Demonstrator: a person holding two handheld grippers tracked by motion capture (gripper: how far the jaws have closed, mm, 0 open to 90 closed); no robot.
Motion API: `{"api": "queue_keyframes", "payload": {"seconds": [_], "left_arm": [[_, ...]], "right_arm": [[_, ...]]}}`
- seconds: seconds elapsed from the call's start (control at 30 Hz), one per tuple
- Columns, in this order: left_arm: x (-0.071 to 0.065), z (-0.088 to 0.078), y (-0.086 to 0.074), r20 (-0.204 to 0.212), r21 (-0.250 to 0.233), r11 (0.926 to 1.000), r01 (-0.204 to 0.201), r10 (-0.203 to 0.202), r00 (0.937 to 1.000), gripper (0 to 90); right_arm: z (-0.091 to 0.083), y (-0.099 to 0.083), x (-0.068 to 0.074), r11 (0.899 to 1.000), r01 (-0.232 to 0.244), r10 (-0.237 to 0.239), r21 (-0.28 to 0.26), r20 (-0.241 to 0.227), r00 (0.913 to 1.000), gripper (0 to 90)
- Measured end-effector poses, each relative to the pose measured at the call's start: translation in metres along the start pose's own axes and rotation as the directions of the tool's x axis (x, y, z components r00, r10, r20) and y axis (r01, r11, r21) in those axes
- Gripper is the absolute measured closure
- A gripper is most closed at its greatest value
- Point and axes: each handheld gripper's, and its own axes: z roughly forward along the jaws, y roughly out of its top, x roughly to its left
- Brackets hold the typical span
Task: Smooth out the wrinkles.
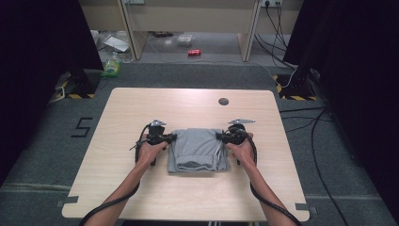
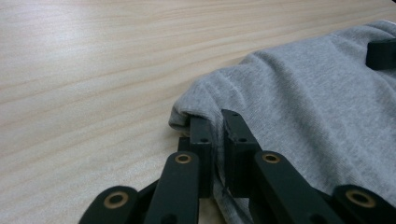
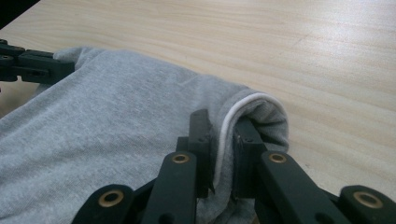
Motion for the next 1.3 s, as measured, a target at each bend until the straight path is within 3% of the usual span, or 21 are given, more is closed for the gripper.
{"api": "queue_keyframes", "payload": {"seconds": [0.27, 0.57, 0.67, 1.0, 1.17, 1.3], "left_arm": [[0.001, 0.000, 0.000, 0.005, -0.001, 1.0000, 0.006, -0.006, 1.0000, 79.5], [-0.005, -0.008, 0.000, 0.042, -0.008, 0.9993, 0.036, -0.036, 0.9985, 52.7], [-0.010, -0.016, 0.002, 0.077, -0.012, 0.9985, 0.054, -0.053, 0.9956, 45.8], [-0.023, -0.041, 0.005, 0.114, 0.032, 0.9987, -0.040, 0.036, 0.9928, 31.8], [-0.021, -0.053, 0.000, 0.115, 0.020, 0.9990, -0.040, 0.037, 0.9926, 27.5], [-0.017, -0.065, -0.009, 0.091, 0.024, 0.9985, -0.050, 0.048, 0.9947, 22.4]], "right_arm": [[-0.001, 0.000, 0.000, 1.000, -0.009, 0.009, -0.002, 0.002, 1.0000, 73.5], [-0.019, 0.001, 0.004, 1.000, -0.007, 0.008, -0.030, 0.015, 0.9999, 57.1], [-0.027, 0.001, 0.004, 0.999, -0.017, 0.018, -0.042, 0.013, 0.9998, 51.3], [-0.053, -0.005, 0.006, 0.998, 0.003, -0.002, -0.056, 0.030, 0.9995, 33.8], [-0.066, -0.011, 0.008, 0.998, -0.010, 0.012, -0.070, 0.028, 0.9995, 29.9], [-0.077, -0.018, 0.013, 0.997, 0.006, -0.003, -0.072, 0.041, 0.9992, 26.5]]}}
